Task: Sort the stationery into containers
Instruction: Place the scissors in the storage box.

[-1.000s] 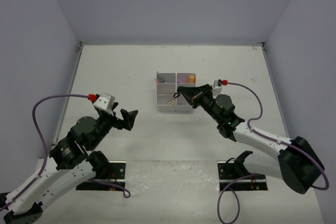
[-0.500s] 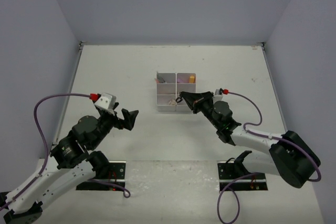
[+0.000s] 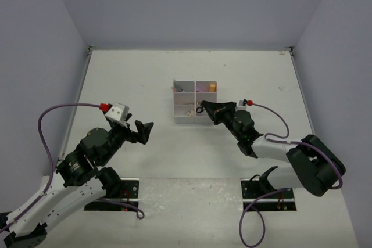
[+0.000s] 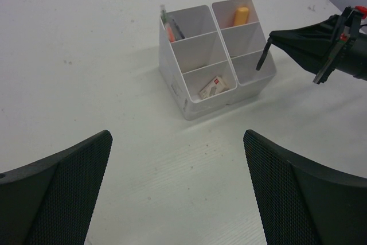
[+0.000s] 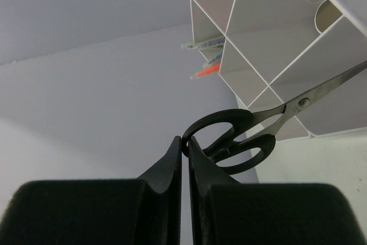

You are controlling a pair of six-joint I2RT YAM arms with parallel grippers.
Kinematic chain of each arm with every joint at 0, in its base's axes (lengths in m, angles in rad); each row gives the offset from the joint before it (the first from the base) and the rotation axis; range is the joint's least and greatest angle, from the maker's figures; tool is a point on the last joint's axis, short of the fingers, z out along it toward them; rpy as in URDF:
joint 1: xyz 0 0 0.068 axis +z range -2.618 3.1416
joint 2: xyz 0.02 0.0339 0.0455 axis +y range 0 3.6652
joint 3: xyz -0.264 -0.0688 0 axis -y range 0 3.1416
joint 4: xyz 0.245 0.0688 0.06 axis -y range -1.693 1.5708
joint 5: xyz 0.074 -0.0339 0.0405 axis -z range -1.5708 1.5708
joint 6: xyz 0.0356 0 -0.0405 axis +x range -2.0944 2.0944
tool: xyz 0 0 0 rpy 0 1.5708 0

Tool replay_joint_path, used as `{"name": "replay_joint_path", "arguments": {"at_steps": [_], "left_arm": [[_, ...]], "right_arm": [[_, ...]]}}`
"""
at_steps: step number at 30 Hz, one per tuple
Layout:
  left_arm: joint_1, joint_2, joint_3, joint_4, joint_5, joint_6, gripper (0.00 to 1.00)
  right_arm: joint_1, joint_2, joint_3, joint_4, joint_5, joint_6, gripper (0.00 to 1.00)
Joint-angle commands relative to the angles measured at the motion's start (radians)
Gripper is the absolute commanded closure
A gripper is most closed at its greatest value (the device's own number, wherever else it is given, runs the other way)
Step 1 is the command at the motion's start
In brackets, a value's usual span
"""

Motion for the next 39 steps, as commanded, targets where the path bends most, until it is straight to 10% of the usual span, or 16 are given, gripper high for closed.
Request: {"name": "replay_joint_path", "arguments": {"at_steps": [1, 39], "left_arm": [[0.004, 0.005, -0.003, 0.013, 0.004, 0.006, 0.00], [0.005, 0.019, -0.003, 0.013, 0.002, 0.006, 0.00]], "right_arm": [[-0.014, 0.030, -0.009, 0.054, 0.052, 0.022, 0.83], [-0.072, -0.008, -0.053, 0.052, 0.018, -0.007, 0.86]]}}
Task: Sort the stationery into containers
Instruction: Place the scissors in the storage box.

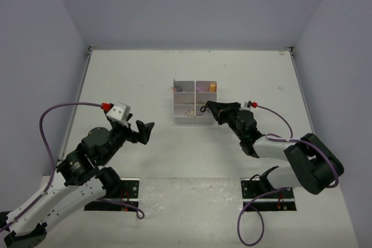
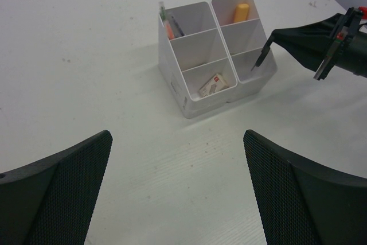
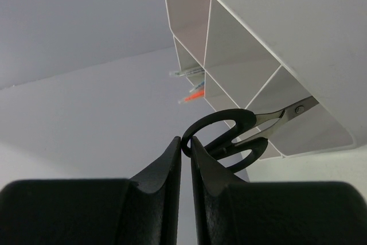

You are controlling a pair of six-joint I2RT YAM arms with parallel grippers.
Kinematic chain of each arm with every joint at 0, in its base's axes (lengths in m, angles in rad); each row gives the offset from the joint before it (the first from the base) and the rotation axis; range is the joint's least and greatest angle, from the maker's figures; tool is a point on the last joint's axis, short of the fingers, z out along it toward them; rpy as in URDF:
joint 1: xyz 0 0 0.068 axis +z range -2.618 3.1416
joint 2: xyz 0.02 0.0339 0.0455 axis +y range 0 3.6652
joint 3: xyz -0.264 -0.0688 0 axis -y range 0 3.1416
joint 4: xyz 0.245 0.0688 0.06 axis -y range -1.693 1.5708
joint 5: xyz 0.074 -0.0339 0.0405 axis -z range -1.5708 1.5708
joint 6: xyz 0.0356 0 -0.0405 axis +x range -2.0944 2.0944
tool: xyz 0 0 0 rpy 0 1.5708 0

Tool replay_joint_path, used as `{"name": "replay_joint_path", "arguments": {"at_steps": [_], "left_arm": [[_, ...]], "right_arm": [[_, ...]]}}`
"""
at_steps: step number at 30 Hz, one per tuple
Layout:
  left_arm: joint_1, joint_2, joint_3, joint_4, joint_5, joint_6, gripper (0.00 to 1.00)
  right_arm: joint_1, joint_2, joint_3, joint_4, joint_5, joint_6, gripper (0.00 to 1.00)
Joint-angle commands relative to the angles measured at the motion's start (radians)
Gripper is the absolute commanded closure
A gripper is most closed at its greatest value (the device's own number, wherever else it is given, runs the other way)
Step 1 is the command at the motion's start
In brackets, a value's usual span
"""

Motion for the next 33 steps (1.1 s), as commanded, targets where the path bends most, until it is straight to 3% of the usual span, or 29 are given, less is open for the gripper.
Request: {"name": "replay_joint_path", "arguments": {"at_steps": [1, 5, 10, 12, 14, 22, 29, 33], "left_arm": [[0.005, 0.007, -0.003, 0.013, -0.003, 0.005, 0.00], [0.005, 0.007, -0.004, 0.013, -0.003, 0.006, 0.00], [0.005, 0.005, -0.004, 0.012, -0.006, 0.006, 0.00], [0.005, 0.007, -0.003, 0.013, -0.006, 0.006, 0.00], [0.005, 0.010, -0.003, 0.012, -0.006, 0.006, 0.00], [0.005, 0.011, -0.001, 0.008, -0.014, 0.003, 0.00], [0.005, -0.006, 0.001, 0.004, -0.059, -0.011, 0.00], [0.007, -0.007, 0.013, -0.021, -0.168, -0.056, 0.00]], "right_arm": [[-0.006, -0.028, -0.021, 0.035, 0.026, -0.010, 0.86], [-0.009, -0.025, -0.029, 0.034, 0.029, -0.011, 0.79], [-0.013, -0.009, -0.033, 0.032, 0.015, -0.009, 0.57], [-0.014, -0.003, -0.027, 0.031, -0.004, -0.015, 0.40], [-0.014, -0.001, -0.018, 0.032, -0.016, -0.025, 0.03], [-0.014, -0.146, -0.003, -0.091, -0.016, -0.107, 0.01], [-0.021, -0.453, 0.054, -0.480, 0.073, -0.286, 0.01], [-0.040, -0.678, 0.137, -0.713, 0.147, -0.523, 0.01]]}}
